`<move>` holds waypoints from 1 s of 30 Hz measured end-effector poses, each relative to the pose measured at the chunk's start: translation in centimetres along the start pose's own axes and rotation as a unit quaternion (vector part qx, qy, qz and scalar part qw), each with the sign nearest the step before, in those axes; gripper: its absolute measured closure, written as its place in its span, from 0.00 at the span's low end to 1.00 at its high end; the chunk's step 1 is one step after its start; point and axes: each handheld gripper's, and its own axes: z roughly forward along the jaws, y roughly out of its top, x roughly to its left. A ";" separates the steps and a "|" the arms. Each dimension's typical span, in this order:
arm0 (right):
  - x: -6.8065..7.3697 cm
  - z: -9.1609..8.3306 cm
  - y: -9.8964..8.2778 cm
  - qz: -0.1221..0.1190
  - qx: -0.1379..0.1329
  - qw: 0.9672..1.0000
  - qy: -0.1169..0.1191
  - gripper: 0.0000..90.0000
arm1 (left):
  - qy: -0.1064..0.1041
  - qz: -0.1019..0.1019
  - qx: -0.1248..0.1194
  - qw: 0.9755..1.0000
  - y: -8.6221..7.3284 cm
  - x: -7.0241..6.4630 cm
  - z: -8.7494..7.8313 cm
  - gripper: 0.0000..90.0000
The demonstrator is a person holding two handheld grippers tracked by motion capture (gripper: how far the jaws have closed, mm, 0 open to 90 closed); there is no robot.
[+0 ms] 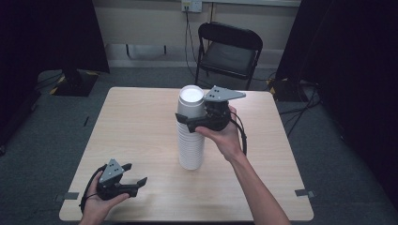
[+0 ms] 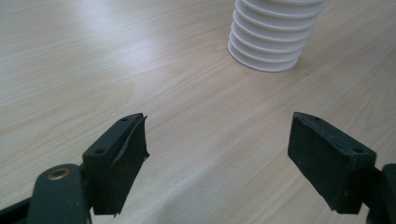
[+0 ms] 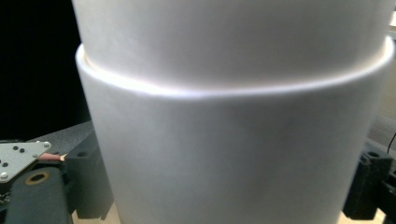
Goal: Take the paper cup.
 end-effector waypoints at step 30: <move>0.1 -0.8 1.5 -0.002 -0.026 1.000 -0.008 0.15 | -0.001 -0.005 0.002 1.000 0.0 -0.1 0.1 0.22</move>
